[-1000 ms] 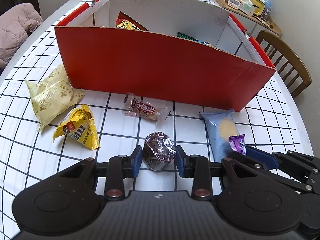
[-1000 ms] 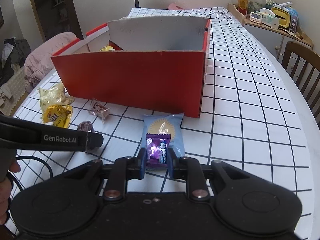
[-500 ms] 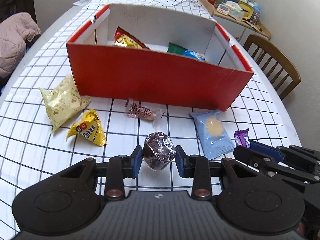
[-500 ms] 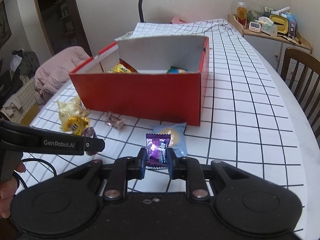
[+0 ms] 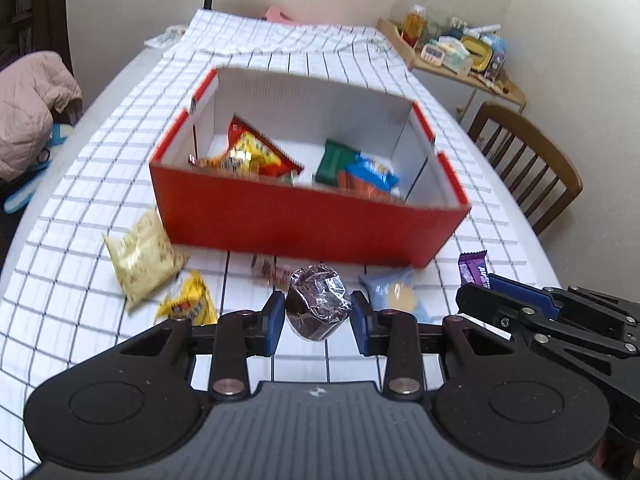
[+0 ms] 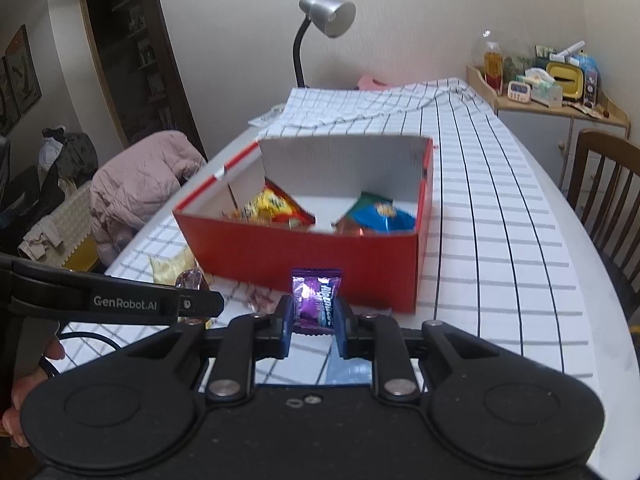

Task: Organize snacks
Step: 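Carry the foil chocolate and purple candy over the red box and release both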

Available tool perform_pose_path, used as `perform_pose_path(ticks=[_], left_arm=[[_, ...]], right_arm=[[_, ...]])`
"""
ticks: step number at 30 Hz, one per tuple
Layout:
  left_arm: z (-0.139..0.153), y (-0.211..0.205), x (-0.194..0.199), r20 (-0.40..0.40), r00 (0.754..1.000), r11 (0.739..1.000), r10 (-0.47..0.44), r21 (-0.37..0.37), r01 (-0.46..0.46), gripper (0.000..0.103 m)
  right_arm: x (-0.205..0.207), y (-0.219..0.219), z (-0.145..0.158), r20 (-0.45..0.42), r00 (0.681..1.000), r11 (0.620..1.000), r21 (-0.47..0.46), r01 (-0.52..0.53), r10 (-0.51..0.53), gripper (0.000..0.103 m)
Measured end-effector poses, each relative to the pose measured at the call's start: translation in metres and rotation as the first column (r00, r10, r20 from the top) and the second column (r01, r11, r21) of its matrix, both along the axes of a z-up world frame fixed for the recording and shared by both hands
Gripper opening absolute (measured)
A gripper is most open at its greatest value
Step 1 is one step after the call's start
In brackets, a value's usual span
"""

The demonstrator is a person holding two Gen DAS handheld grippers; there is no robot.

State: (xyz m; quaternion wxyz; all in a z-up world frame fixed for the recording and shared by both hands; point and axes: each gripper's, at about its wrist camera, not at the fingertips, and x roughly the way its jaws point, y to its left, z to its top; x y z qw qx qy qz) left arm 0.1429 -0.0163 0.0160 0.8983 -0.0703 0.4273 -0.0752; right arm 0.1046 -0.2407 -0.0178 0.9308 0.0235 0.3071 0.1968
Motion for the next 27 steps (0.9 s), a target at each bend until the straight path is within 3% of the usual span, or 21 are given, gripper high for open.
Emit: perform_pose_path(ticks=[13,27], left_arm=[[0.043,0.001,0.042,0.078,0.997,1.0,0.004,0.028,-0.006,0.034],[0.036,0.008,0.103,0.054,0.998,0.999,0.027,0.046,-0.029,0.034]], right_arm=[[0.041,0.011,0.039,0.067,0.997,1.0,-0.007,0.026,-0.025,0.019],[0.101,0.017,0.028,0.001,0.998,0.998,-0.022,0.056,-0.056,0.02]])
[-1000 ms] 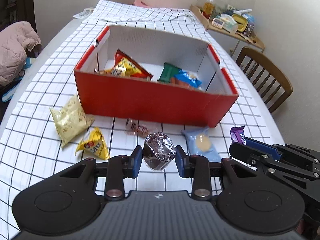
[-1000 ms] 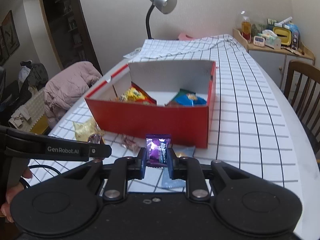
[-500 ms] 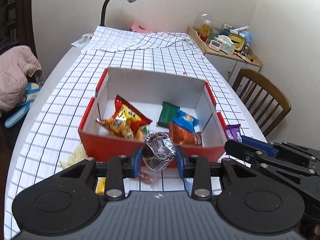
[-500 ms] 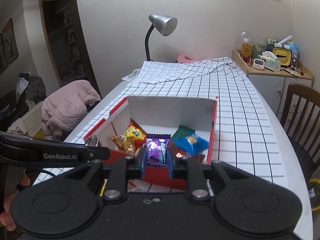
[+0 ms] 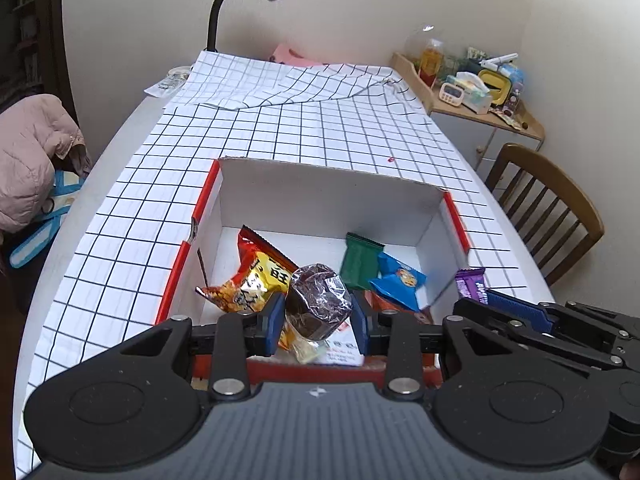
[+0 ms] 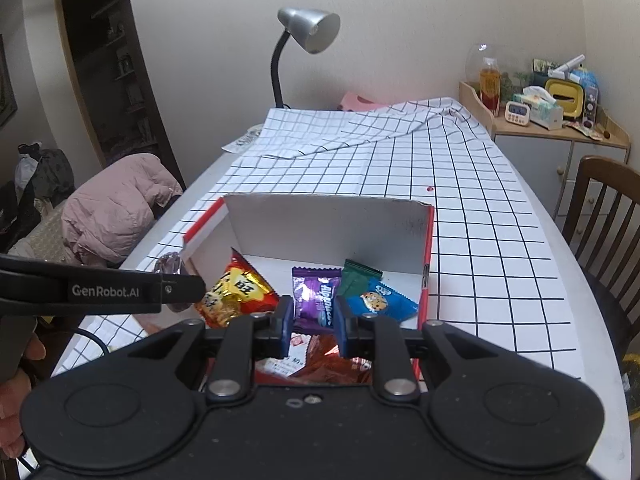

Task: Organize snacks
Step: 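Carry the foil chocolate and purple candy over the red box and release both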

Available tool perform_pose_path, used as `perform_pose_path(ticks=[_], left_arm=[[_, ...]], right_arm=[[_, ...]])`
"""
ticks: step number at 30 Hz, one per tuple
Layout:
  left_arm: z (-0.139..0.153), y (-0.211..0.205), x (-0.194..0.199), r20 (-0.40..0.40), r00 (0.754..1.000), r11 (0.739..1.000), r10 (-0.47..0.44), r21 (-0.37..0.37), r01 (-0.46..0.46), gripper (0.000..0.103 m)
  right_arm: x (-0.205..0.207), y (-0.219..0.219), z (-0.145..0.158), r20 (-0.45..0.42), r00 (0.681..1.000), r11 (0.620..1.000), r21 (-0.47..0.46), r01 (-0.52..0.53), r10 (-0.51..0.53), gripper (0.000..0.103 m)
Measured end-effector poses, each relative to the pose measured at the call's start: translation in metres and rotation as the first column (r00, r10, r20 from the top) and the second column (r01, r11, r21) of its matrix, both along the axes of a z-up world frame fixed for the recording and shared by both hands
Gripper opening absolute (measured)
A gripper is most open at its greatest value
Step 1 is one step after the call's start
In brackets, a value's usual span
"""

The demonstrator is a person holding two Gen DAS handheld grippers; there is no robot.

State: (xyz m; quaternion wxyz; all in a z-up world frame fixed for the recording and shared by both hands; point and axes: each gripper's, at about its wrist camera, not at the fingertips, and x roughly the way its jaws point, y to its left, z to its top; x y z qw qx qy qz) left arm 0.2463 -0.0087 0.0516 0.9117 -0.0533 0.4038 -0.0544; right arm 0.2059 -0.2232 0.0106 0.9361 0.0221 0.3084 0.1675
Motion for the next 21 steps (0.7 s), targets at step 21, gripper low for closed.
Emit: perform_pose_path(ticks=[21], left_arm=[[-0.043,0.027,0.074,-0.099,0.992,0.995,0.082,0.065,-0.076,0.034]], right_arm=[[0.081,0.016,-0.043,-0.156,0.988,1.0,-0.025,0.009,-0.013,0.02]])
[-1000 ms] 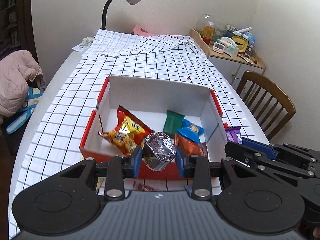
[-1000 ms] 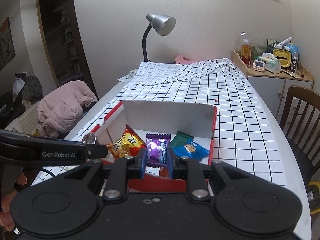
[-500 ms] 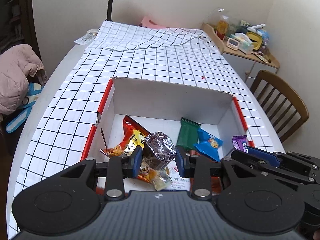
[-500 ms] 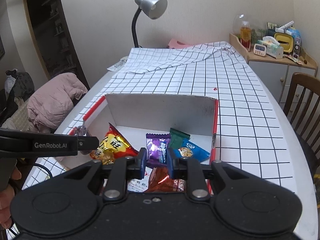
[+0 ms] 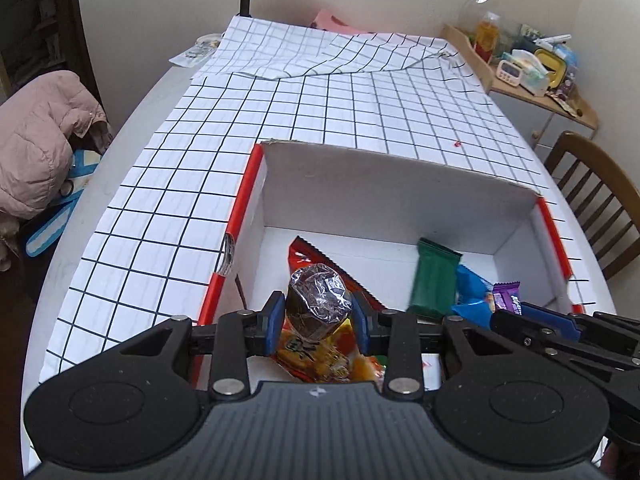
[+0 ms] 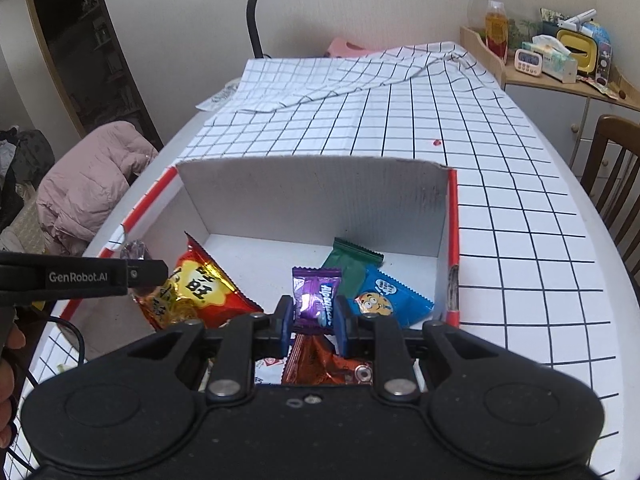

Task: Organize snacks
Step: 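Carry the foil chocolate and purple candy over the red box and release both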

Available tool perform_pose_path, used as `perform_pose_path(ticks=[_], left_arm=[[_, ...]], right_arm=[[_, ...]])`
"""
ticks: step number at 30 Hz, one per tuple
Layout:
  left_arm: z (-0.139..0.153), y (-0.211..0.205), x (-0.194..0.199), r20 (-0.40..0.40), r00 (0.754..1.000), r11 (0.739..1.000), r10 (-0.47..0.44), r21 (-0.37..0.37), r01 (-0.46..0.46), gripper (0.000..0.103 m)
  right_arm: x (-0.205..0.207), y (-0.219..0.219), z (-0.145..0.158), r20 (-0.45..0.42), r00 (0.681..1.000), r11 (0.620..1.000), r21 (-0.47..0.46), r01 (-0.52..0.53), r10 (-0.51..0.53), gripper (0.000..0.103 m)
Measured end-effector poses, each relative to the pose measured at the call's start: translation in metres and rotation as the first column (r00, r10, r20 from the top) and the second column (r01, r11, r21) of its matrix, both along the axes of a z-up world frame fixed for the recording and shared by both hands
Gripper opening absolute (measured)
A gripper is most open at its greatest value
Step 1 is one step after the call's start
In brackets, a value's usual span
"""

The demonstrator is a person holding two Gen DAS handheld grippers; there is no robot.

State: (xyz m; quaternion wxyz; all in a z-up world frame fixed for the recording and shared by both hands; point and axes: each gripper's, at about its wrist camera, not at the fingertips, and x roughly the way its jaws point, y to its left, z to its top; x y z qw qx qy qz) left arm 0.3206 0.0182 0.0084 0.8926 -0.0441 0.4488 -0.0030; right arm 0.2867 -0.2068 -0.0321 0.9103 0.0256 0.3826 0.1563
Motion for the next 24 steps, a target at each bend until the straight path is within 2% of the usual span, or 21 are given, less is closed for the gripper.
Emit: perform_pose_path(ticks=[9,16,18,20,24], left_arm=[[-0.012,0.0,0.01,-0.03,0.999,0.999,-0.017,0.035,0.018,0.034],[-0.011,0.001,0.006,-0.021,1.0,0.999,-0.014,0.05,0.015,0.035],[-0.009,0.001,0.004,-0.013,1.0,0.999,-0.009,0.053,0.01,0.042],[-0.005,0.001,0.001,0.0,1.0,0.999,-0.008,0.052,0.008,0.053],[0.0,0.0,-0.007,0.015,1.0,0.999,-0.014,0.042,0.014,0.057]], right_arm=[[0.01,0.007,-0.014,-0.038,0.999,1.0,-0.022,-0.008,0.008,0.023],[0.006,0.006,-0.016,-0.044,0.999,1.0,-0.027,-0.008,0.007,0.027],[0.003,0.004,-0.016,-0.043,0.999,1.0,-0.022,-0.004,0.003,0.028],[0.0,0.002,-0.014,-0.04,0.999,1.0,-0.015,-0.002,0.001,0.029],[-0.008,0.0,-0.008,-0.025,1.0,1.0,-0.007,0.0,0.0,0.034]])
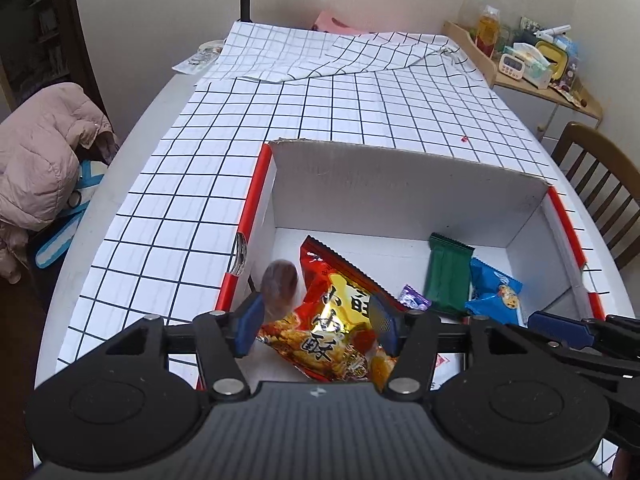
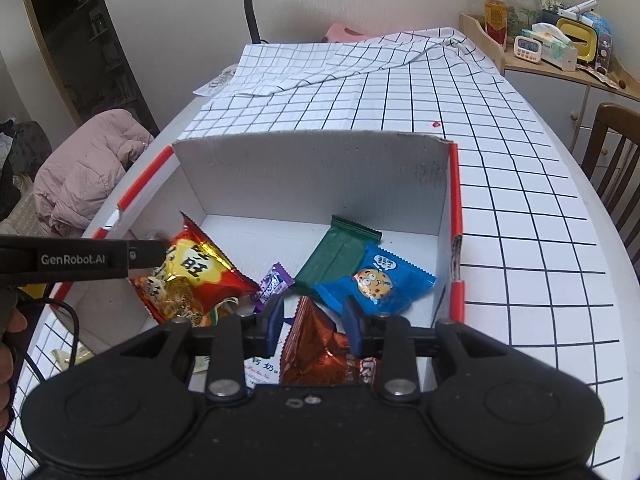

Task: Organize snacks
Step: 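Carry the foil chocolate and purple candy over the red box and release both, then withdraw both open tools from the box back toward the remaining snacks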

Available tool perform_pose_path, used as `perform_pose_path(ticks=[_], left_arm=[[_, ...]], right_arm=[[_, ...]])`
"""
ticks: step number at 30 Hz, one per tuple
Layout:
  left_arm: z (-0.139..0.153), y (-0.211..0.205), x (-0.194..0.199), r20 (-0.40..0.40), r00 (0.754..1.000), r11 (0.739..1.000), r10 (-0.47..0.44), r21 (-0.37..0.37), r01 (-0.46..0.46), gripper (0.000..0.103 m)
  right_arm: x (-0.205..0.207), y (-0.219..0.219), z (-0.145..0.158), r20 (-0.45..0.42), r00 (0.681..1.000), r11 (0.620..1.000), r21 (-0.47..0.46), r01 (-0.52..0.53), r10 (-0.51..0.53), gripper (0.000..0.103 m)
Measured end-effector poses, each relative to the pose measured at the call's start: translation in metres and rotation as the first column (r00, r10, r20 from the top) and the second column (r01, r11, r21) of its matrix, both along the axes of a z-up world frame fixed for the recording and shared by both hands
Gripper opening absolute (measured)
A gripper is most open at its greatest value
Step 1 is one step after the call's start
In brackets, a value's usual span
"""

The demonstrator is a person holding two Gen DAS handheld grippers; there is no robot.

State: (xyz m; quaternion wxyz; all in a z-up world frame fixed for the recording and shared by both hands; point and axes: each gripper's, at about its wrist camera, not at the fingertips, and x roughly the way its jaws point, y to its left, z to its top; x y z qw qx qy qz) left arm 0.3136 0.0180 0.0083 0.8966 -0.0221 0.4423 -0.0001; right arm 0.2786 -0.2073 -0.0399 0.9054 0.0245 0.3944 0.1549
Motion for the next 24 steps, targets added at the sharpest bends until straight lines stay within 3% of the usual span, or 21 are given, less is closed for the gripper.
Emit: perform_pose_path(ticks=[10,24], left_arm=[[0.018,-0.008,-0.027,0.031,0.999,1.0,-0.023,-0.009,0.023,0.058],[0.05,-0.018,-0.083,0.12,0.99,0.997,-0.072,-0.004,0.073,0.069]], right_arm=[[-0.029,-0.007,0.022,0.05,0.999,1.0,0.021,0.001,-0.002,0.052],[-0.084,-0.015,0.052,0.133,0.991,0.999,0.044,-0.02,0.014,0.079]])
